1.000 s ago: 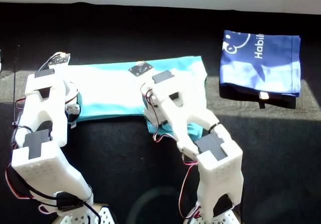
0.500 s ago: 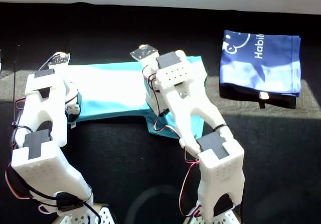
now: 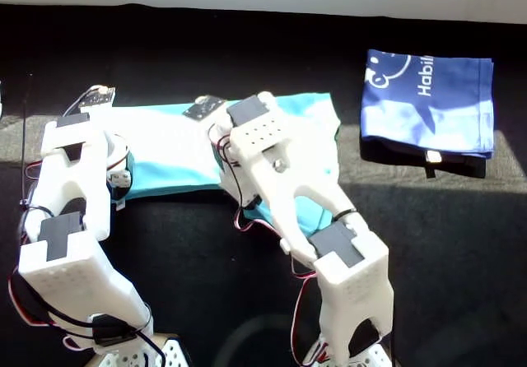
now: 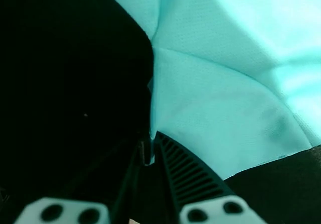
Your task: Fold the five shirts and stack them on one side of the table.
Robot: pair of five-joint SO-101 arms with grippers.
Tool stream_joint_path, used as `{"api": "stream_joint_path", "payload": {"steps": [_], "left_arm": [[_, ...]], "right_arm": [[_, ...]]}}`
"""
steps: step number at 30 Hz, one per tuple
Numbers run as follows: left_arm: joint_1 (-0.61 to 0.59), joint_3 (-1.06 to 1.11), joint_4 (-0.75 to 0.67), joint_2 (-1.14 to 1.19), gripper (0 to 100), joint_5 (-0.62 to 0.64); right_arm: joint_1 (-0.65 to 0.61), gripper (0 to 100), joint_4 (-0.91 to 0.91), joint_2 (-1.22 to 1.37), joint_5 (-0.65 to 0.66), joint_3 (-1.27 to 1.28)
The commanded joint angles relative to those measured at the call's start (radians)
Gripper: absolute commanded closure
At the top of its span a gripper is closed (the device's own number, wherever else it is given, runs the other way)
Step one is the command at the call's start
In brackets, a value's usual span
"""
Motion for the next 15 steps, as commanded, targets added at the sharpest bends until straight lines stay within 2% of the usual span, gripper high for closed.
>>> {"api": "stream_joint_path", "payload": {"steps": [1,7,13,15], "left_arm": [[0.012,-0.001,-0.04,0.004,99,0.006],[0.012,-0.001,-0.04,0.004,99,0.006],[0.012,-0.001,-0.04,0.004,99,0.006],[0.012,-0.001,-0.04,0.004,99,0.006]], "right_arm": [[0.008,97.1,-0.013,-0.005,0.014,-0.042],[0.035,77.2,0.005,-0.013,0.035,-0.044],[0.042,77.2,0.097,-0.015,0.069,-0.041],[0.042,77.2,0.094,-0.015,0.121,-0.013]]}}
